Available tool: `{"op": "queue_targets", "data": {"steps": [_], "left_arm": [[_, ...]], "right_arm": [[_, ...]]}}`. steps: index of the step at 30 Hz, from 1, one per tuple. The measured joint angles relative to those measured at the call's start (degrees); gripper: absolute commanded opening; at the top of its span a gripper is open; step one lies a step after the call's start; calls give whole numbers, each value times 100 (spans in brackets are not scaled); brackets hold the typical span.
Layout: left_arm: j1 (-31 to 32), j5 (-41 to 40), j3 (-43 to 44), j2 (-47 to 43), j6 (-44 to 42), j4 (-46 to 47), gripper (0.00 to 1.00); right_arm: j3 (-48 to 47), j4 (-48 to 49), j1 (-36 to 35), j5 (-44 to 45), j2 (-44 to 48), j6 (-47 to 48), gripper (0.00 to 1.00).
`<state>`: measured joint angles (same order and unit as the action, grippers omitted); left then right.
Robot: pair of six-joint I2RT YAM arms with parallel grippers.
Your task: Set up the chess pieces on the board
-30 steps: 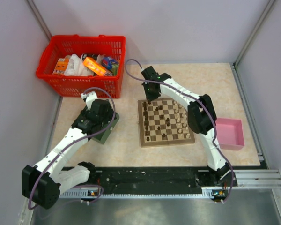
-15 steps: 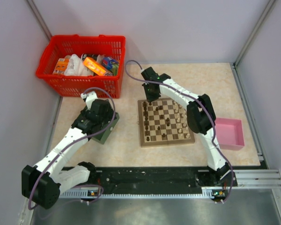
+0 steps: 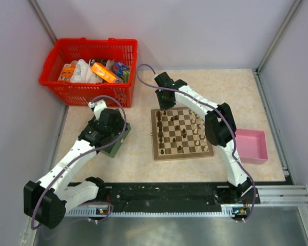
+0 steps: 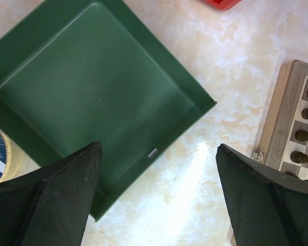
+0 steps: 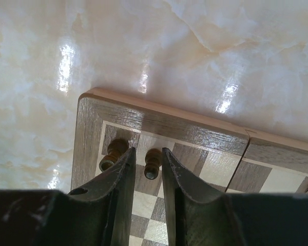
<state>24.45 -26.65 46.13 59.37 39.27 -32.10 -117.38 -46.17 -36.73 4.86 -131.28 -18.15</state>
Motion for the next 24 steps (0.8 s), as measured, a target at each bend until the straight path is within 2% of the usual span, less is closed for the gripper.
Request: {"op": "queue_targets", "data": {"steps": [8, 16, 24], "left_arm": [[0, 0, 0, -2, 0, 0, 97], [0, 0, 0, -13, 2, 0, 97], [0, 0, 0, -15, 2, 0, 97]], "right_arm": [[37, 17, 17, 140, 269, 15, 30], [1174, 297, 264, 219, 1421, -48, 31], [1923, 323, 415, 245, 1460, -160, 31]]}}
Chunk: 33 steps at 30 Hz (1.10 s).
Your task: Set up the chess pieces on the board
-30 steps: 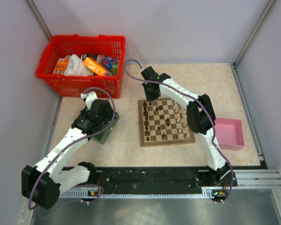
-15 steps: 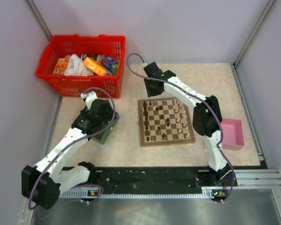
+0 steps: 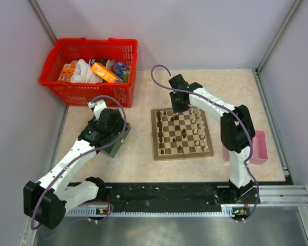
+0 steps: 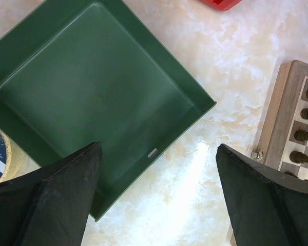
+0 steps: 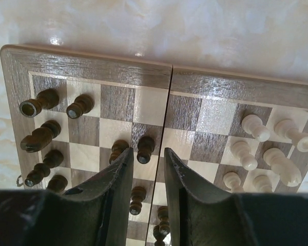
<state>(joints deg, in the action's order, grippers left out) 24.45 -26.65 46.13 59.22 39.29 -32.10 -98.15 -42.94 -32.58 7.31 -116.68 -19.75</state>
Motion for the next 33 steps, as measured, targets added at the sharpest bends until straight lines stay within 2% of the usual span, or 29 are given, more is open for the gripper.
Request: {"op": "queue_targets", "data": {"steps": [33], "left_arm": [[0, 2, 0, 20, 0, 4, 97]], "right_arm": [[210, 151, 13, -149, -149, -46, 26]]}}
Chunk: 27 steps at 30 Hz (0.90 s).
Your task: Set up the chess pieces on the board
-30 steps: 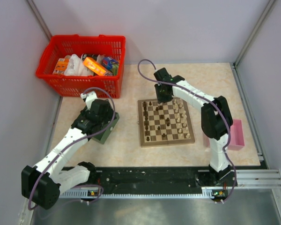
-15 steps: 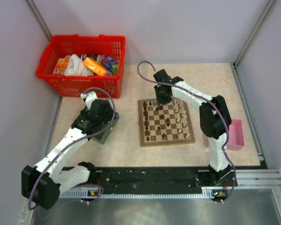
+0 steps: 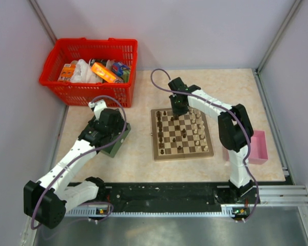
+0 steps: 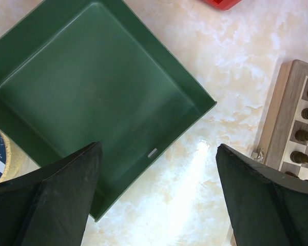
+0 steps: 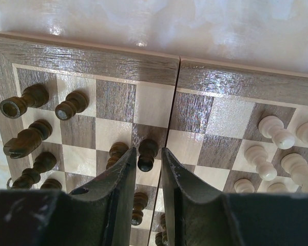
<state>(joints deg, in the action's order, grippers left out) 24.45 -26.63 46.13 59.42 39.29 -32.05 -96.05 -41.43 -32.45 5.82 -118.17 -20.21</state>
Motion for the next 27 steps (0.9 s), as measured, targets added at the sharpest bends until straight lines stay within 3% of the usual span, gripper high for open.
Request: {"op": "queue_targets", "data": {"steps": [27], "left_arm": [[0, 24, 0, 2, 0, 2, 97]], "right_arm": [[9, -13, 0, -120, -11, 0, 23]]}}
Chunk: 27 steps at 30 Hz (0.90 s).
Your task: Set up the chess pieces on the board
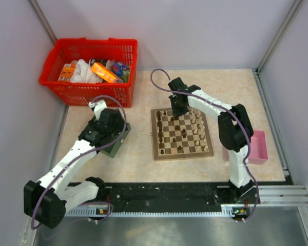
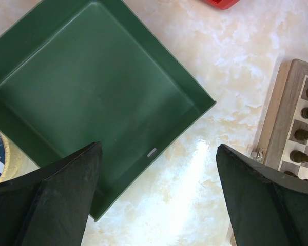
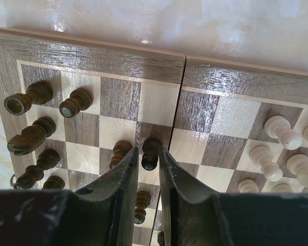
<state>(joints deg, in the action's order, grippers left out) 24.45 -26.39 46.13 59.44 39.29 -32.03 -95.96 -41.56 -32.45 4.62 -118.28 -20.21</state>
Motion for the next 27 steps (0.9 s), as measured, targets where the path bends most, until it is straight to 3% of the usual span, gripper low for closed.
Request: {"op": "queue_targets", "data": {"steps": [27], "left_arm": [[0, 2, 0, 9, 0, 39, 97]], "right_arm": [[-2, -13, 0, 28, -2, 55, 17]]}}
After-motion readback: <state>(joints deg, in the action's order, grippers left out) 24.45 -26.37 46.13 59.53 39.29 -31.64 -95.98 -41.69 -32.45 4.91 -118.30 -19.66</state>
